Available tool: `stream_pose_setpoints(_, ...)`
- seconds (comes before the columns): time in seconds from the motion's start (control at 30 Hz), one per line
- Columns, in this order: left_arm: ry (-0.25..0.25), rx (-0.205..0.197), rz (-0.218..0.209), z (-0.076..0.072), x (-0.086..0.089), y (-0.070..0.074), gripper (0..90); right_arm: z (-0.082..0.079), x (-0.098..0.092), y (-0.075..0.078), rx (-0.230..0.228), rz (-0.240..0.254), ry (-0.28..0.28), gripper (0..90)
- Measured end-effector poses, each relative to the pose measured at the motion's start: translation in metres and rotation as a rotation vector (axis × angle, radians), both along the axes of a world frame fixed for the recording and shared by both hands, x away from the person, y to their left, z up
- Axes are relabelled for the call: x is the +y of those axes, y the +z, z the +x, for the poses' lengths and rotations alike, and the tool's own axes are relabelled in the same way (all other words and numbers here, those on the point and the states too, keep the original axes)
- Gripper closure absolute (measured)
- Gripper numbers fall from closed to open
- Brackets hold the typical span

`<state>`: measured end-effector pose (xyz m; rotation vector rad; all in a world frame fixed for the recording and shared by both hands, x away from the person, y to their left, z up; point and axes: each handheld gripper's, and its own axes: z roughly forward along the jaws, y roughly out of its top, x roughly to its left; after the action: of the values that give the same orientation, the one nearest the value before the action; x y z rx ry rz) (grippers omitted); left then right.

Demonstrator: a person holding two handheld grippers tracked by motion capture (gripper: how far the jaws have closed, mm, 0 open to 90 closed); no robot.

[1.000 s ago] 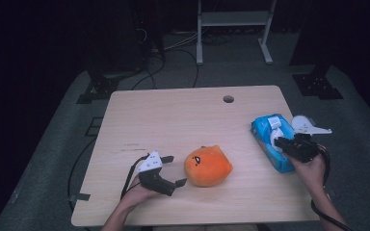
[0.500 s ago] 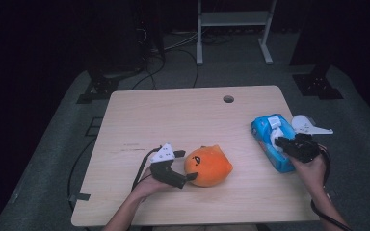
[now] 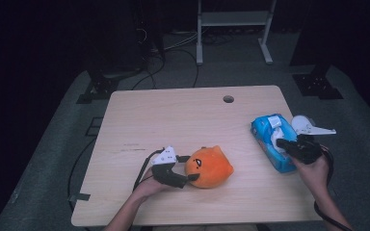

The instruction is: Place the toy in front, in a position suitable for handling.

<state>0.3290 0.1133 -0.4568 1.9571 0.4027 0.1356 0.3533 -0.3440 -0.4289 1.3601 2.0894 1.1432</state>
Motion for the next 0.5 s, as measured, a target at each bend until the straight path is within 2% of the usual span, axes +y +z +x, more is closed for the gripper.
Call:
stream_pose_setpoints(0.2, -0.016, -0.017, 0.014, 0.000, 0.002, 0.001, 33.8, -0.003, 0.003, 0.006, 0.012, 0.009, 0.030, 87.1)
stream_pose_setpoints(0.5, -0.016, -0.013, 0.011, 0.001, 0.003, 0.000, 33.6, -0.010, 0.002, 0.020, 0.008, 0.049, 0.053, 87.6)
